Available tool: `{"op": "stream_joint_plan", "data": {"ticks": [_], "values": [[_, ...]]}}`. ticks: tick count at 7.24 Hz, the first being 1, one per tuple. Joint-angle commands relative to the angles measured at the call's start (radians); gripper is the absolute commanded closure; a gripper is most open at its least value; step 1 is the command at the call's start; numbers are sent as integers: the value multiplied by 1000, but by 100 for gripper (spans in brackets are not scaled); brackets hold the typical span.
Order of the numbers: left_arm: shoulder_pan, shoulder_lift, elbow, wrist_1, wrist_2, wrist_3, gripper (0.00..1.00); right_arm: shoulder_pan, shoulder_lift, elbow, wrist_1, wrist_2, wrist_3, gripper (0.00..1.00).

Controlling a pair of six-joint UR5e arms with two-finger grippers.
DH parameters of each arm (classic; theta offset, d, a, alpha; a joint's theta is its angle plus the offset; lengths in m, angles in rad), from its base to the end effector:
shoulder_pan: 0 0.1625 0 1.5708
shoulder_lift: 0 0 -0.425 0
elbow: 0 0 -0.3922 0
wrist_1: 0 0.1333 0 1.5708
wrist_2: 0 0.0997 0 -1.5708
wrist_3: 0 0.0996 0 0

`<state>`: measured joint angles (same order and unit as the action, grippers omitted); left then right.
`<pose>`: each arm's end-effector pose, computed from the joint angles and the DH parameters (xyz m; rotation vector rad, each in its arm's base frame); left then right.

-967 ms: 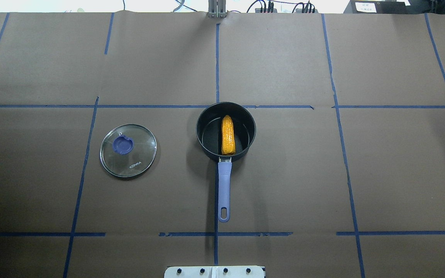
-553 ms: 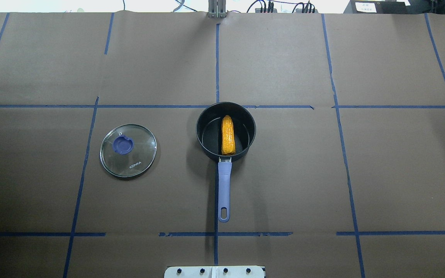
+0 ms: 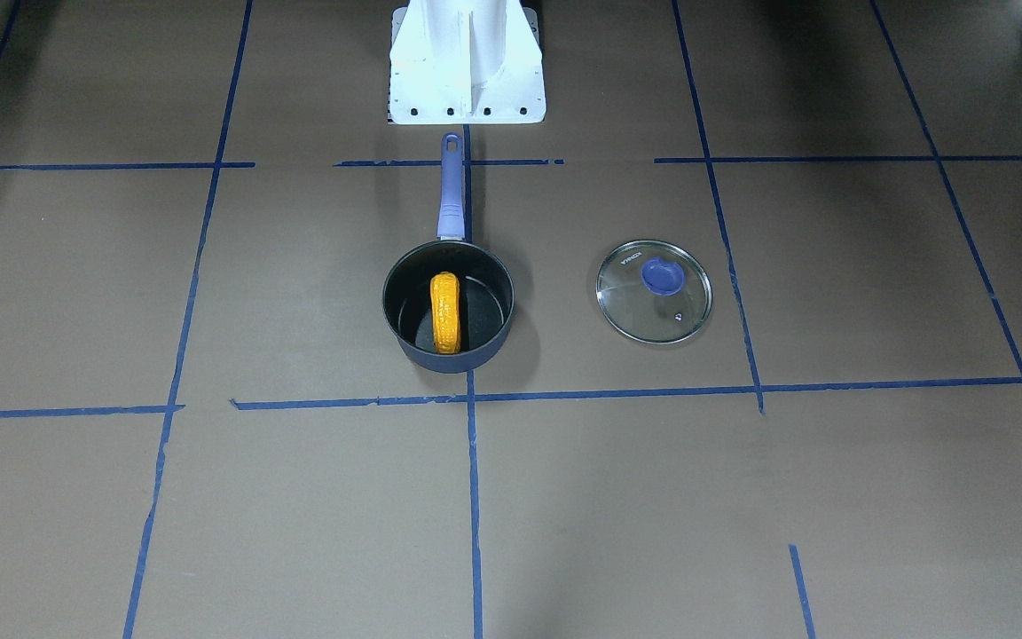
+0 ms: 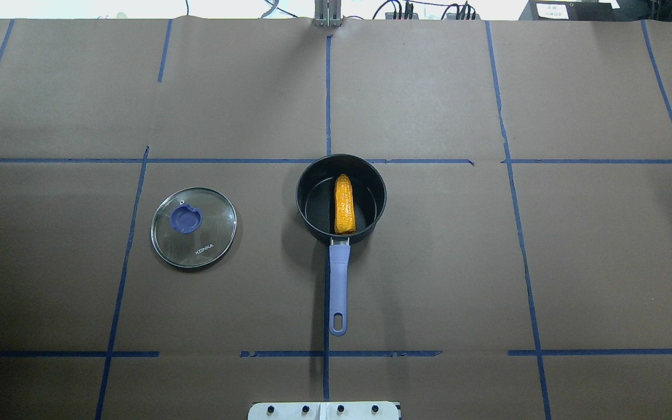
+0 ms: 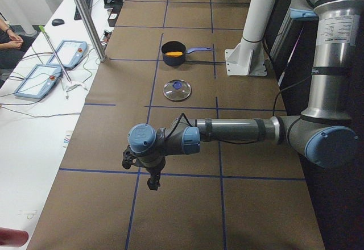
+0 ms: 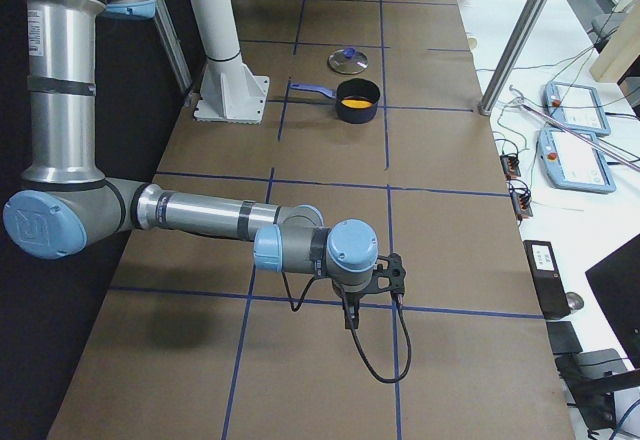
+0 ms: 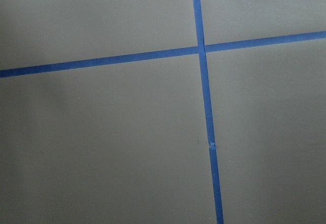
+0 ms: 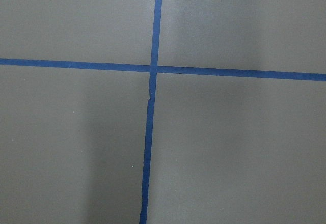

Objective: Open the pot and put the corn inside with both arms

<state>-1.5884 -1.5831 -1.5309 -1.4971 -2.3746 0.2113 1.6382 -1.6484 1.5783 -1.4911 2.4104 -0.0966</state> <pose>-0.0702 -0.4883 0.6771 -0.0034 0.8095 0.1423 0.0899 -0.4536 0.6792 0.0778 -0.8361 -0.0315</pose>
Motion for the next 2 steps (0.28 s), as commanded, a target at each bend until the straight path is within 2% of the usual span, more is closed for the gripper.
{"op": "stream_joint_plan", "data": {"ticks": [1,2], "values": [[1,0,0,0,0,-1,0,0,-1,0,0,-2,0,0],[1,-1,0,0,0,-3,0,2,-1,5,2,-1,0,0]]}}
